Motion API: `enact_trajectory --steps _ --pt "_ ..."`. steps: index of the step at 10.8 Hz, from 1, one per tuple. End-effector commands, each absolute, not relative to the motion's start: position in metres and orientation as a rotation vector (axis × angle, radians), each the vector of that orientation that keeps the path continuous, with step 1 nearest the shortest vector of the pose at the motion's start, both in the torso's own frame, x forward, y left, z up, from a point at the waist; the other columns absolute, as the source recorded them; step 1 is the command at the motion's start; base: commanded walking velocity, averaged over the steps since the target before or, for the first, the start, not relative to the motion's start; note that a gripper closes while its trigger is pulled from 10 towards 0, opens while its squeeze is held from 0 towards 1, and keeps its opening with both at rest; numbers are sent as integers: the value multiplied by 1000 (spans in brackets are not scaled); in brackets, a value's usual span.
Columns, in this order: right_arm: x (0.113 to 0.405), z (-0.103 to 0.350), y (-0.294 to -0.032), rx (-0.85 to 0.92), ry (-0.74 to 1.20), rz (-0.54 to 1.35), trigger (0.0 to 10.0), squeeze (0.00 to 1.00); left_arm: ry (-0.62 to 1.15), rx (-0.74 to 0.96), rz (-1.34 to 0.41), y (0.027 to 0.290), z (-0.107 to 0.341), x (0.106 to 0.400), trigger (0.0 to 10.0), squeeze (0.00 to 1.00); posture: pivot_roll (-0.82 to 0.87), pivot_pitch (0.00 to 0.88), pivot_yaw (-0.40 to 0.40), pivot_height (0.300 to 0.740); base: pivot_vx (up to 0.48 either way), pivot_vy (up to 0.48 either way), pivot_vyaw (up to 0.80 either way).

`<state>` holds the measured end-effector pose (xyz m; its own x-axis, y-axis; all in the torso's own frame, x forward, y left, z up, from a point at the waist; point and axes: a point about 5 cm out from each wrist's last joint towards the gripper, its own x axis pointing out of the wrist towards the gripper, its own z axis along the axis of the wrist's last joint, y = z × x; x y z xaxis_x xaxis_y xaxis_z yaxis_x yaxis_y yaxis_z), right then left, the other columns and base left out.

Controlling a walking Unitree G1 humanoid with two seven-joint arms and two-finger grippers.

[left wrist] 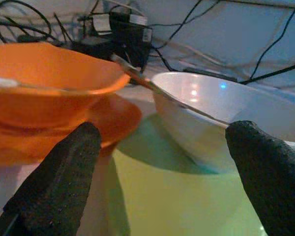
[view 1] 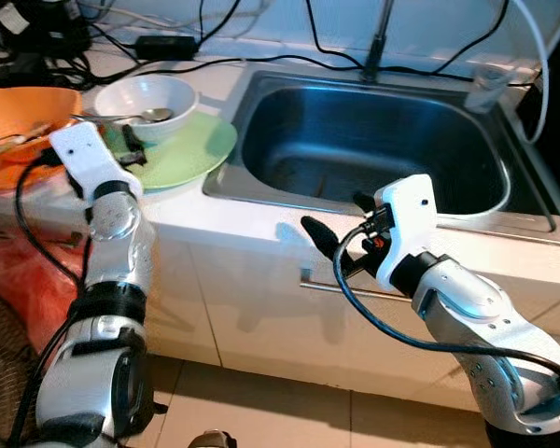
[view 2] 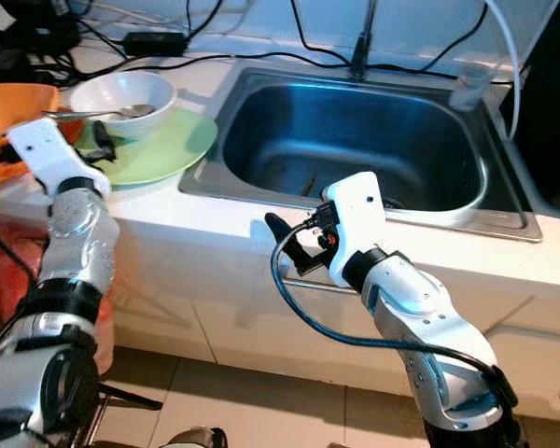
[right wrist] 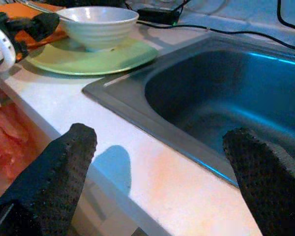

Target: Kitchen organization

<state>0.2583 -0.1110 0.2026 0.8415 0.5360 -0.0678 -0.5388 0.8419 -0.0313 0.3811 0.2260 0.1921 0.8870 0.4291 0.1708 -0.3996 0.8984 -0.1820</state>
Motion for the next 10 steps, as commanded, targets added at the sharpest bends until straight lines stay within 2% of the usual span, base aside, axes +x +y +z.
enact_trajectory --steps 1,10 --pt "255 205 -116 -54 59 552 10000 0 -238 -151 423 223 200 385 10000 0 -122 104 -14 740 0 0 0" --pt "249 210 -126 -82 71 532 10000 0 -275 -169 499 245 217 392 10000 0 -193 90 -42 740 0 0 0"
